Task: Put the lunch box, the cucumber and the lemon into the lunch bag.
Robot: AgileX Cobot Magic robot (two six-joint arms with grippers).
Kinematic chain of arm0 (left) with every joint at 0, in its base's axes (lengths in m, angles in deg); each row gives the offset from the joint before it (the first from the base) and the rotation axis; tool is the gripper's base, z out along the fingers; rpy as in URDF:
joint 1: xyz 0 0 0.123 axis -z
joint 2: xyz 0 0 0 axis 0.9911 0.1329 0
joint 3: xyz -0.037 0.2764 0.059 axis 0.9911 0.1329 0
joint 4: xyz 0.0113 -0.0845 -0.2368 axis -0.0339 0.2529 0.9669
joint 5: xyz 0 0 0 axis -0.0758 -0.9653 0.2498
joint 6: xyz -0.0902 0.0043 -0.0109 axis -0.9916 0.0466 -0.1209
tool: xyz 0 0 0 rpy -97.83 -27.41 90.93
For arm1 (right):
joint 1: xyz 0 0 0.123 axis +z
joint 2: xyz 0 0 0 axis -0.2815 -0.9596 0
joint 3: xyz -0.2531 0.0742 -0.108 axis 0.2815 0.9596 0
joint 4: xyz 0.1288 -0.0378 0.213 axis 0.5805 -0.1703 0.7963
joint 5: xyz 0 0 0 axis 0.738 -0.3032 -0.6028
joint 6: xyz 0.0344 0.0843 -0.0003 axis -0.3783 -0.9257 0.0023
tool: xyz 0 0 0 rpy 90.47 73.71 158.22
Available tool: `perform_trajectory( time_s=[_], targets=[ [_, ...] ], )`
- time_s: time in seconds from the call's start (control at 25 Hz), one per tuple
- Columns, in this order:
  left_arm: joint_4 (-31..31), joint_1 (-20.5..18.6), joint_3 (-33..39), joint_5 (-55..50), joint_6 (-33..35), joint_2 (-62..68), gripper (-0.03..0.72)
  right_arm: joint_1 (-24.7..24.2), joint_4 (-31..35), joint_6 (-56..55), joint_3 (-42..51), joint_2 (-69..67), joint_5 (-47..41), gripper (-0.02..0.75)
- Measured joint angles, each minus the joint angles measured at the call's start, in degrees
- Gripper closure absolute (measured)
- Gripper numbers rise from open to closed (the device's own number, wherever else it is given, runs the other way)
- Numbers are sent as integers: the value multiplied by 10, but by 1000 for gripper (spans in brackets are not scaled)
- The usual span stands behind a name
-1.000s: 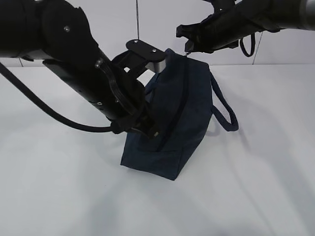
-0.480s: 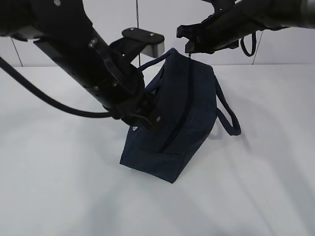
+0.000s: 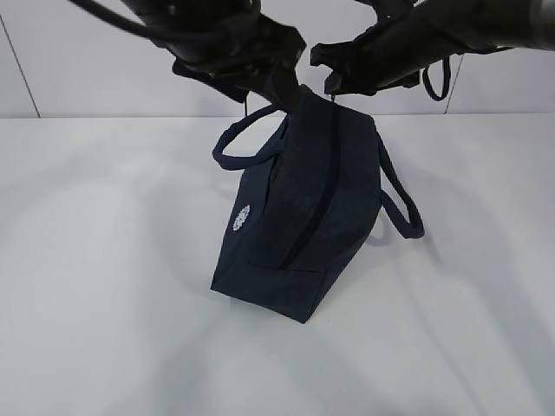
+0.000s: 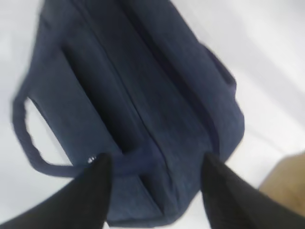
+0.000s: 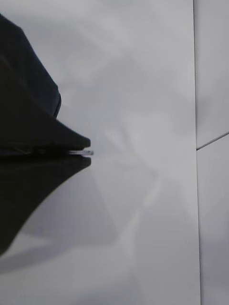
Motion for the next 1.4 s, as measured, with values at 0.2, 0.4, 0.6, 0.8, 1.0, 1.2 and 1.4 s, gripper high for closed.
perform_trajectory(
  time_s=[0.2,0.4,0.6,0.8,1.0,1.2,1.4],
  targets=[
    [34,-33,-70,-31,-17,56,203,0,10,0,0,0,0,738],
    [53,-40,-145,-60,-19,129,200,0,11,0,0,0,0,738],
    [59,-46,-198,-66,-19,194,200,0,11,0,0,0,-1,738],
    [79,-52,-216,-66,-19,237,345,0,11,0,0,0,0,738],
    [80,-52,-217,-67,2,241,664,0,11,0,0,-1,0,738],
    [80,-53,-217,-78,66,241,695,0,11,0,0,-10,0,738],
    [79,-53,-217,-90,103,240,697,0,15,0,0,-23,7,738]
  ],
)
